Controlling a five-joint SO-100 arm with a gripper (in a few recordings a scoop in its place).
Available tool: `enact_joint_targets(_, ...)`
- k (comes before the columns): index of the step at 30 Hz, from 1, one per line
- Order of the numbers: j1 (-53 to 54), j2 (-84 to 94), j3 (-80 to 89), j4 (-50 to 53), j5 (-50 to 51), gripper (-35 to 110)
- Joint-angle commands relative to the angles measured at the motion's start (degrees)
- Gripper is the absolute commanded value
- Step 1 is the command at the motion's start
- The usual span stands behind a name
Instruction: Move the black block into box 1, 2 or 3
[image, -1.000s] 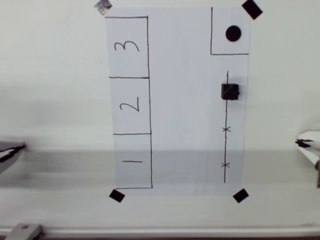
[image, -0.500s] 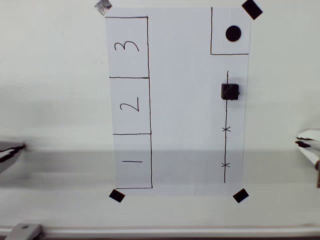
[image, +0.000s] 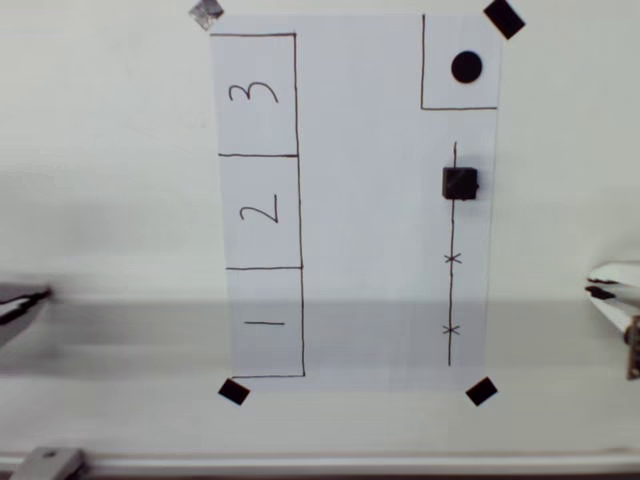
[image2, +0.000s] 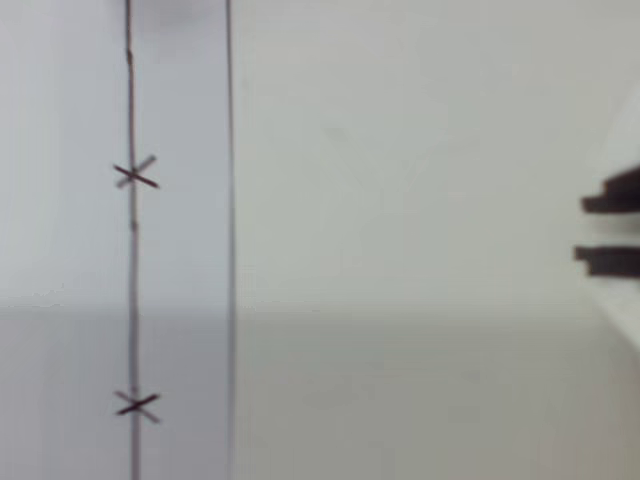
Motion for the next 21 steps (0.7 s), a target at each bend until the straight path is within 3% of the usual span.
enact_joint_targets(1,-1.32,-7.73,-7.56,-1.32,0.0,3)
enact_joint_targets(10,-5.8,-42.1,-33.31,-0.88,6.86,7)
enact_joint_targets(21,-2.64,-68.47,-58.27,0.35,4.75,14)
